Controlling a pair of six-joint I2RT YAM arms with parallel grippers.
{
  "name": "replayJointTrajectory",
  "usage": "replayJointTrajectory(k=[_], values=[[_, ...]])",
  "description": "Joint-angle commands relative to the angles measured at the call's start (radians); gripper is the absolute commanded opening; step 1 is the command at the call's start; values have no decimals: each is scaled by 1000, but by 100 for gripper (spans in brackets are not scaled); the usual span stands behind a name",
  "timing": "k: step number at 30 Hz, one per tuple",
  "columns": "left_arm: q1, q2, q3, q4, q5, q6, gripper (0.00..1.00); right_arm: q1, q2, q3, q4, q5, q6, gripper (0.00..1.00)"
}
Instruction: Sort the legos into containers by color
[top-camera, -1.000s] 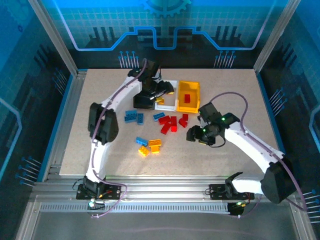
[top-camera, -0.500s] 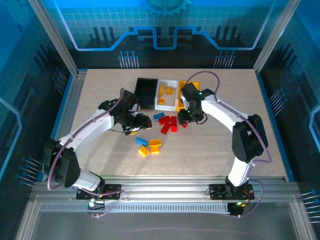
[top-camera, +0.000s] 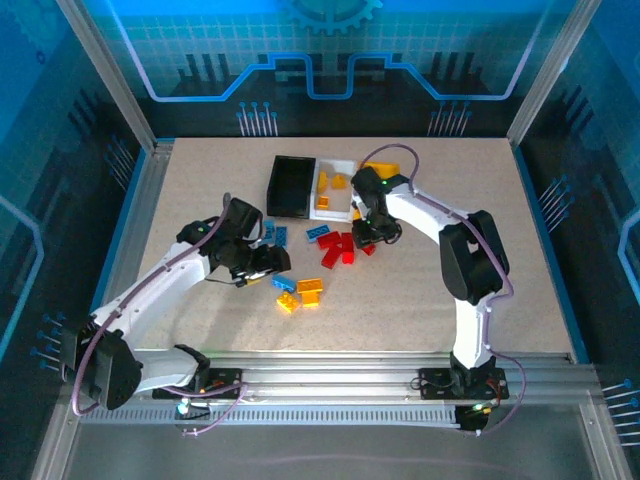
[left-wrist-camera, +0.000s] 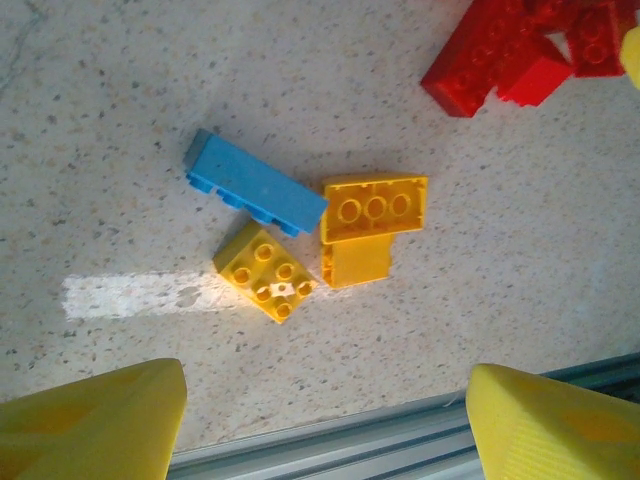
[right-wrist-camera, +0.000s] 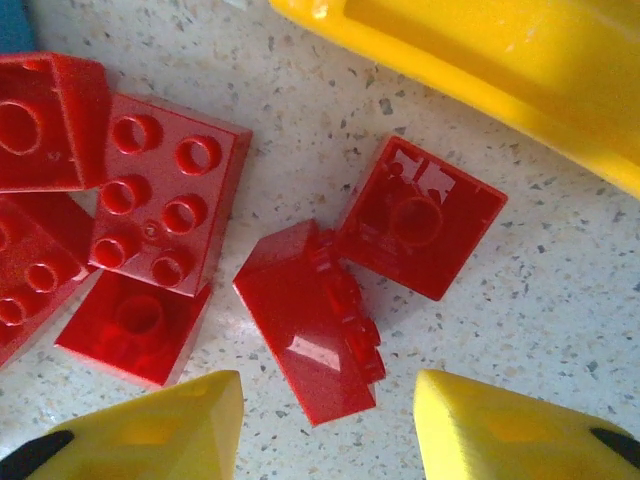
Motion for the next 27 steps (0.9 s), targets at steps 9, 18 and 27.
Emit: replayJointTrajectory(k=[9,18,27], values=[[11,-67,-77,-20,-17,-35,76,-9,70,13,-4,5,-2,41],[11,-67,-89,6,-10,-50,76,5,-20,-48,-1,-35,48,23],[10,-77,-153,58,15,-92,76,0,-227,-80,40,-396,248,24]])
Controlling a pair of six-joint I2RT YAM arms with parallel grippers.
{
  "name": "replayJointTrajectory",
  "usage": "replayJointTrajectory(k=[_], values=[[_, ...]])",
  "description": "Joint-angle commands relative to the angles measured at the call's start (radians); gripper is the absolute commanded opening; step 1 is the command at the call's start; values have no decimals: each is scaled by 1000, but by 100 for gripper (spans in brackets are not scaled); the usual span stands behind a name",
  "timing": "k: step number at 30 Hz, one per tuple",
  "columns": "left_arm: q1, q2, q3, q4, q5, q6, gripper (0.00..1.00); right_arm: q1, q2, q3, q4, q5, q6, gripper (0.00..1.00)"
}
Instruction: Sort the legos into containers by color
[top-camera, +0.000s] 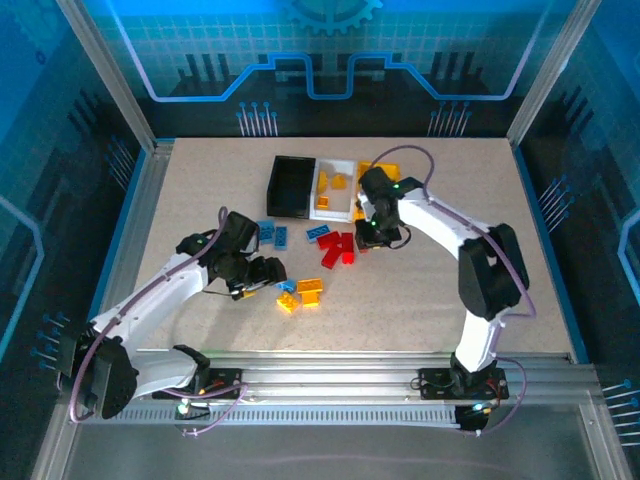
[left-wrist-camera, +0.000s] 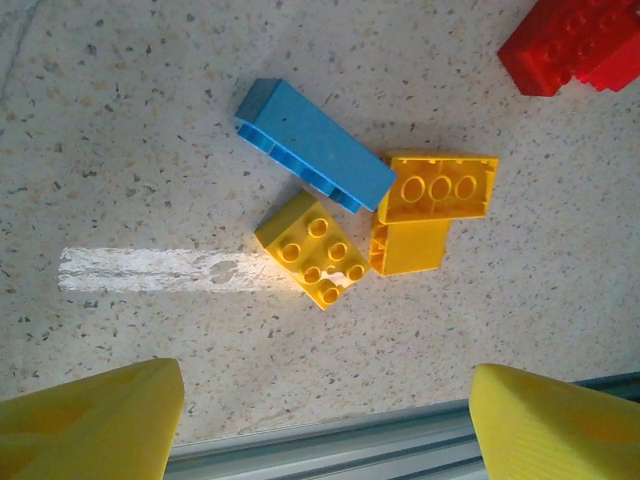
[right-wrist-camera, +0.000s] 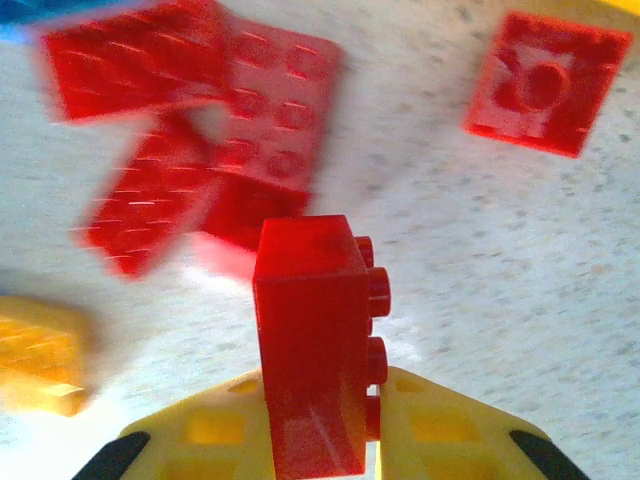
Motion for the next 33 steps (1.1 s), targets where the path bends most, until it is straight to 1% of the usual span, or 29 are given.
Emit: replayJointTrajectory(k=[1,4,6,8,17,19,21,24,26,29,31,33], values=[[6,-33,-36,19,20,-40,76,-4,-35,28,56,-252,141,24],[7,-61,-68,18,32,-60,76,-1,30,96,142,-380,241,24],[6,-92,-94,8,38,-72,76,10,102,178,179,-419,290,24],[6,-128,-117,-7,38,-80,76,22,183,283,178,-436,314,24],[12,-260,-155,-109,7,-87,77,46,571,813,102,-429,385,25],[14,-275,-160,-122,5,-87,77,47,645,924,73,-417,398,27],[16,-284,-167,-129,5,-86,78,41,714,1028,46,-410,412,33],[20,-282,-172,-126,8,-84,79,36,768,1122,42,-408,446,46],[25,-274,-171,-118,13,-80,80,33,778,1143,50,-411,461,52],[35,-246,-161,-99,20,-73,81,32,759,1142,42,-414,450,54],[39,-222,-148,-85,26,-65,81,35,729,1133,5,-410,415,54],[40,-192,-134,-68,29,-57,82,41,666,1094,-38,-388,357,55]])
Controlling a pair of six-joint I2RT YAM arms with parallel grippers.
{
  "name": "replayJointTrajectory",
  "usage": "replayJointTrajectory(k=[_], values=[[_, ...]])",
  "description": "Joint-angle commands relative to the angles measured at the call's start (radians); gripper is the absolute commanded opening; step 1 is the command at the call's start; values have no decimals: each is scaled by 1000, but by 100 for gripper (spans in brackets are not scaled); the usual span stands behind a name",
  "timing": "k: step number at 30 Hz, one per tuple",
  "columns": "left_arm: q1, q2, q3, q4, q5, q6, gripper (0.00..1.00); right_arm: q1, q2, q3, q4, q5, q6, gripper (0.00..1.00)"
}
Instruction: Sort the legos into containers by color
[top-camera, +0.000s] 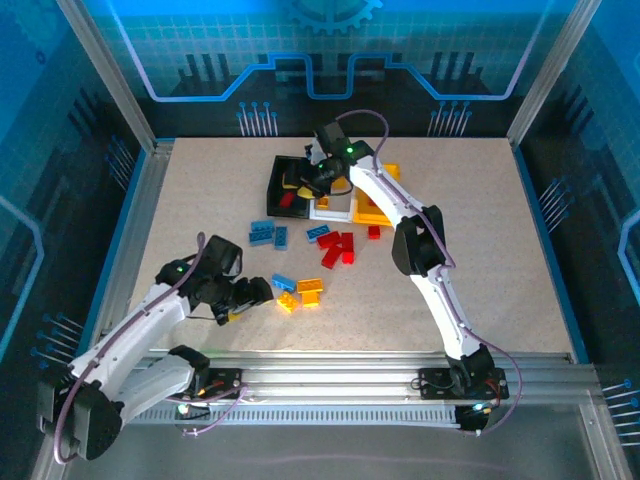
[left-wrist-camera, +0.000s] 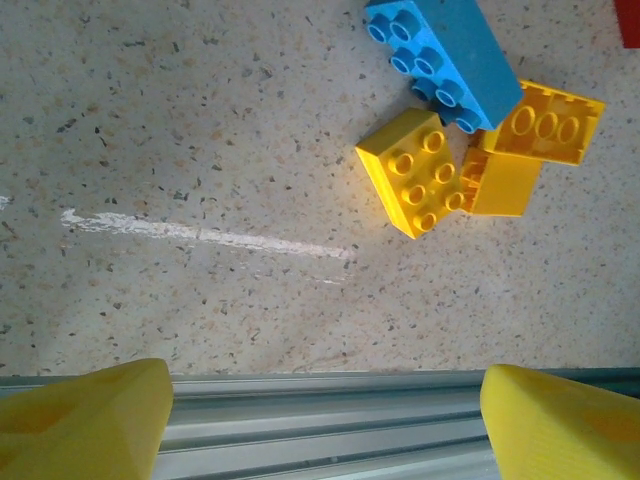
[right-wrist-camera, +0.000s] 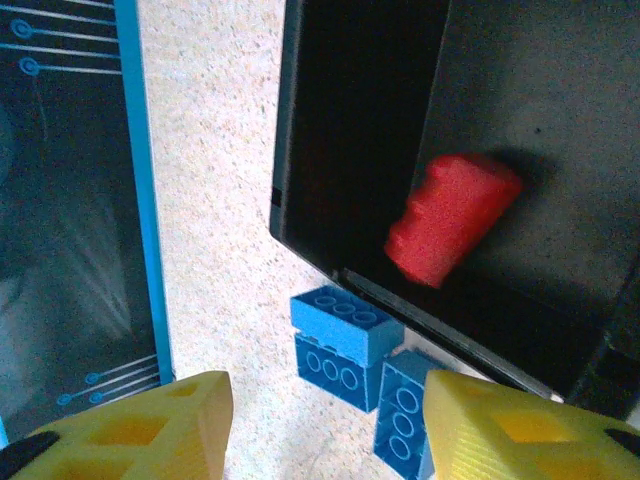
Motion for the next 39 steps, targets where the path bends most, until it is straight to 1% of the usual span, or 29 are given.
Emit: replayJointTrajectory(k=[1,3,7,12,15,18,22,28,35,39], values=[[8,42,32,24,20,19,81,5,-131,-36,-108,33,-94,55],[9,69,40,41,26,26,81,10,-227,-131,-166,103,-160,55],[7,108,35,96,41,23,82,9,-435,-410,-237,261,-257,55],[-1,164,28,176,66,5,82,9,-704,-834,-196,437,-323,56],[-7,207,46,198,76,8,82,6,-791,-1001,-163,512,-334,56],[-17,245,70,208,75,15,82,-1,-820,-1123,-77,564,-357,57],[-26,257,78,208,75,11,83,-9,-786,-1185,39,646,-380,57],[-28,205,63,174,61,-4,83,-24,-707,-1190,119,757,-375,56],[-28,156,53,133,50,-13,84,-63,-625,-1160,142,773,-363,56],[-28,150,54,123,46,-15,84,-65,-595,-1134,145,761,-371,56]])
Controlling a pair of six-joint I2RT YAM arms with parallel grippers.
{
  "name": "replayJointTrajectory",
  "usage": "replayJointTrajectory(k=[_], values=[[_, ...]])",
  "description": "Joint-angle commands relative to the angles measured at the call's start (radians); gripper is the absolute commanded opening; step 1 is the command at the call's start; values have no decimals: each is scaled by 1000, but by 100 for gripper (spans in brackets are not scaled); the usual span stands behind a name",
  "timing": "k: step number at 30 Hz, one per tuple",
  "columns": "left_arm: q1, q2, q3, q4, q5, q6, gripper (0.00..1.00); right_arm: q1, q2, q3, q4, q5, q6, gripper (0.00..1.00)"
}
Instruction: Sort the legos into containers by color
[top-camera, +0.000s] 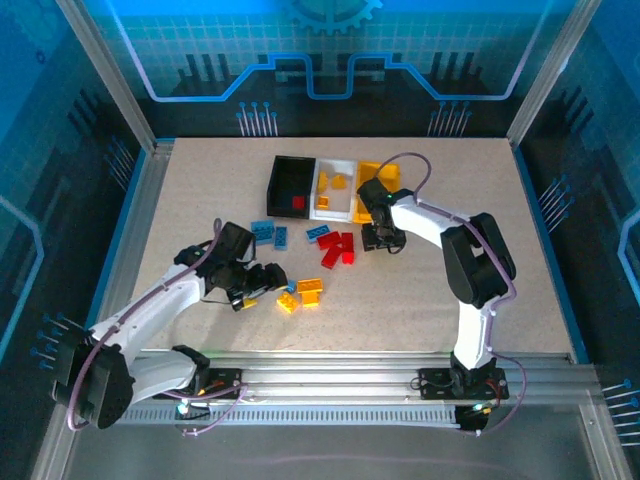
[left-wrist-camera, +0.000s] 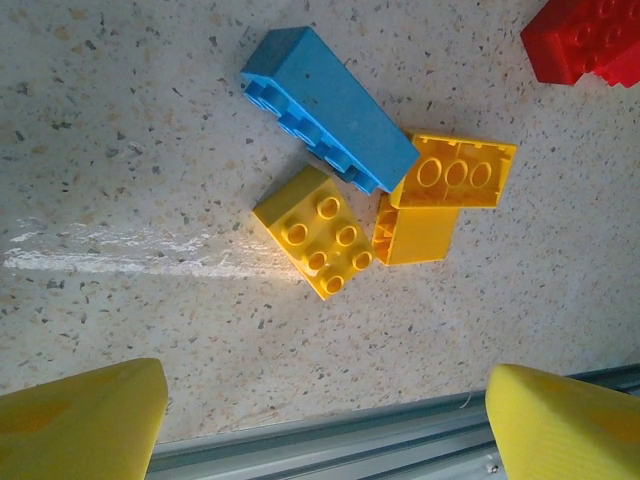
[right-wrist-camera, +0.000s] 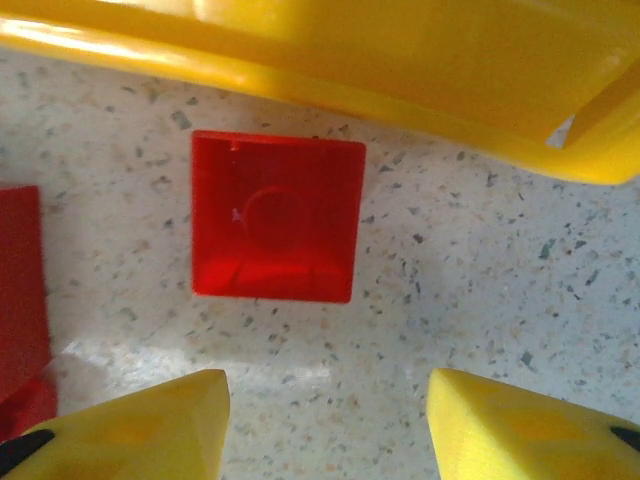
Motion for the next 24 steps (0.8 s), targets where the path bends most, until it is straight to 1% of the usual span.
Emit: replayJointTrajectory(k=[1,12,18,24], values=[[-7,-16,2,-40,-6,-15,84,-5,31,53,13,14,-6,56],[-3,-35,14,-64,-32,-5,85,-3,96,116,17,-12,5,54],[24,-9,95,-109,-55,46,85,-1,138,162,9,-25,9,49],[84,56,205,-137,-56,120,85,-1,139,173,1,-16,4,41]])
